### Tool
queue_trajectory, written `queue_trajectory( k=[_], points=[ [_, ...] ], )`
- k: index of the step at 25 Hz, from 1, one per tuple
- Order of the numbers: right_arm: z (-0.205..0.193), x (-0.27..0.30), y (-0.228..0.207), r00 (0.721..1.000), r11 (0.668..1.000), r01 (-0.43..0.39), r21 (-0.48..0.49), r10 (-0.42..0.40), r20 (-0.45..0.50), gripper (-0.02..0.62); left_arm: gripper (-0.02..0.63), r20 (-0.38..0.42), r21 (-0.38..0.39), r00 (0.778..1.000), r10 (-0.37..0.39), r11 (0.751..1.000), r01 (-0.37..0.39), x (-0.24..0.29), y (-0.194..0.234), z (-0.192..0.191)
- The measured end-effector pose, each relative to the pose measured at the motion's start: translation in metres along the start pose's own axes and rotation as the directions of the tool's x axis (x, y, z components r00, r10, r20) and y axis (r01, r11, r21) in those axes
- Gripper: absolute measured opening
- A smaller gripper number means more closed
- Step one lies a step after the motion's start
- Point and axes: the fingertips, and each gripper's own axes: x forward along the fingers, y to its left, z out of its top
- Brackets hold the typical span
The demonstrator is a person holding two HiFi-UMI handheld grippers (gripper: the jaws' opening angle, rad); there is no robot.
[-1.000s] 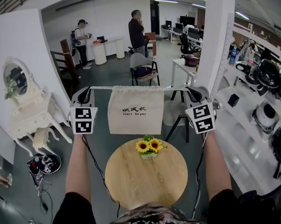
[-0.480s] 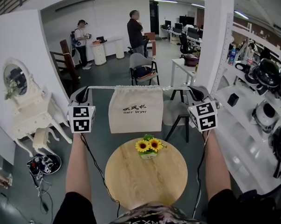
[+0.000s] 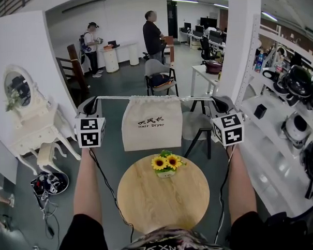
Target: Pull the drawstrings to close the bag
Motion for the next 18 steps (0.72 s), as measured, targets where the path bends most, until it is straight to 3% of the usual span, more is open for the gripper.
queue_trajectory(
  k=[18],
  points=[
    [-0.0078,0.0035,-0.0046,1.0,0.999,-0.004,0.033,0.004,0.002,0.002,0.021,-0.007,-0.018,1.0,0.001,1.0,-0.001,0.0071,0.0092,-0.0073]
  ],
)
